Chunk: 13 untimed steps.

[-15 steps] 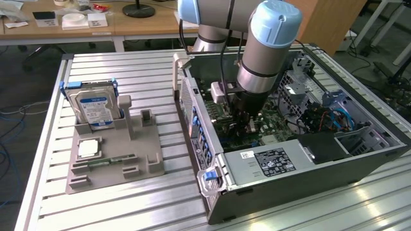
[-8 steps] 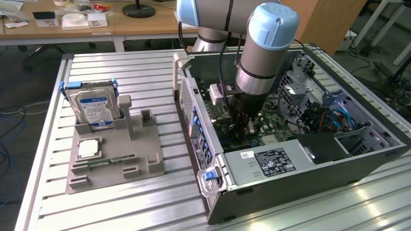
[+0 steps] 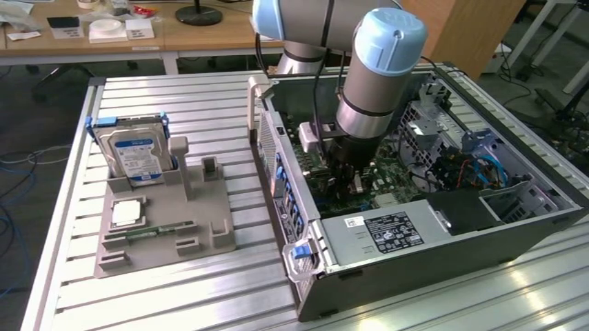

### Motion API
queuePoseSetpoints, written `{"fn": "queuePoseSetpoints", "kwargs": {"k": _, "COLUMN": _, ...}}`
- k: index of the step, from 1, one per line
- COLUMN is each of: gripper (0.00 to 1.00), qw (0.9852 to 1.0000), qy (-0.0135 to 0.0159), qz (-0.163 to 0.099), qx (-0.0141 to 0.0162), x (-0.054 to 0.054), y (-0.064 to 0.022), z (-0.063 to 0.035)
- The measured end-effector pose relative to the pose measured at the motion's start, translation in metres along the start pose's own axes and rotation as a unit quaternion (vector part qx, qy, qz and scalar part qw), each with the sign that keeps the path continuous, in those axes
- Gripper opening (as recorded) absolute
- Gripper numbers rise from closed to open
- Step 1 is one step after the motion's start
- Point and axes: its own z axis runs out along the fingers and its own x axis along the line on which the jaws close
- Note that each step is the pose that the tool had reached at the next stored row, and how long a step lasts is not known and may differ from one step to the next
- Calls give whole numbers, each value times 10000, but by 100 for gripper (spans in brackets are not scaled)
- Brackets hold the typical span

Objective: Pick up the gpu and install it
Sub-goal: 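Insert the gpu into the slot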

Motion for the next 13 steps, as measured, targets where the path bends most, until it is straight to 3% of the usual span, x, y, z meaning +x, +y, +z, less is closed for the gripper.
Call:
{"fn": "queuePoseSetpoints", "kwargs": {"k": 1, "gripper": 34, "qw": 10000, "qy": 6, "qz": -1, "qx": -2, "x": 1, "y": -1, "z": -7}}
{"fn": "queuePoseSetpoints", "kwargs": {"k": 4, "gripper": 34, "qw": 10000, "qy": 7, "qz": -4, "qx": -2, "x": 1, "y": -2, "z": -62}}
{"fn": "queuePoseSetpoints", "kwargs": {"k": 13, "gripper": 34, "qw": 10000, "qy": 8, "qz": -4, "qx": -2, "x": -11, "y": -2, "z": -469}}
